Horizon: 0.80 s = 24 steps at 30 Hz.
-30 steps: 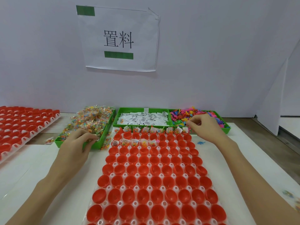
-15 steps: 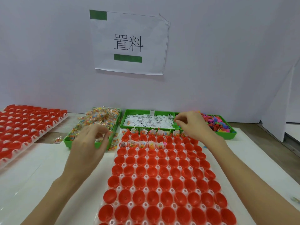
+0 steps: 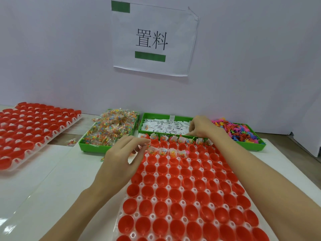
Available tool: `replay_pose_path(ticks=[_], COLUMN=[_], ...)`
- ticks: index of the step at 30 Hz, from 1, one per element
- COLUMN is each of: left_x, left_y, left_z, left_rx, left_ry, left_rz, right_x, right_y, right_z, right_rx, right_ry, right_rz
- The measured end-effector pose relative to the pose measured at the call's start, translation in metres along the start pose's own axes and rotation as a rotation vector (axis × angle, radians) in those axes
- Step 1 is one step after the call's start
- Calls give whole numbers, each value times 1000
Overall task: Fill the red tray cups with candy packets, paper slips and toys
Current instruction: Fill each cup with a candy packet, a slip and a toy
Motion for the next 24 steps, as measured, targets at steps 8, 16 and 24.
replay_pose_path(ticks=[8, 16, 24], left_x=[0, -1, -1], left_y=[2, 2, 2], left_z=[2, -1, 1], left_rx=[15, 26, 27], left_ry=[-20, -2, -10], left_rz=[24, 31, 41], right_x=[-5, -5, -9], right_y=[-6, -14, -4], right_z=[1, -2, -6], right_rx=[38, 83, 319], right_ry=[-9, 44, 8], right_rz=[-47, -112, -38])
Point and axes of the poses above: each hand's wrist, its own x-axis towards the middle knuckle, its own y-axis out of the palm, z = x × y, the point moved 9 cm from there along x, towards the middle knuckle, and after that the axes turned 6 degrees about -z, right-handed, at the moved point
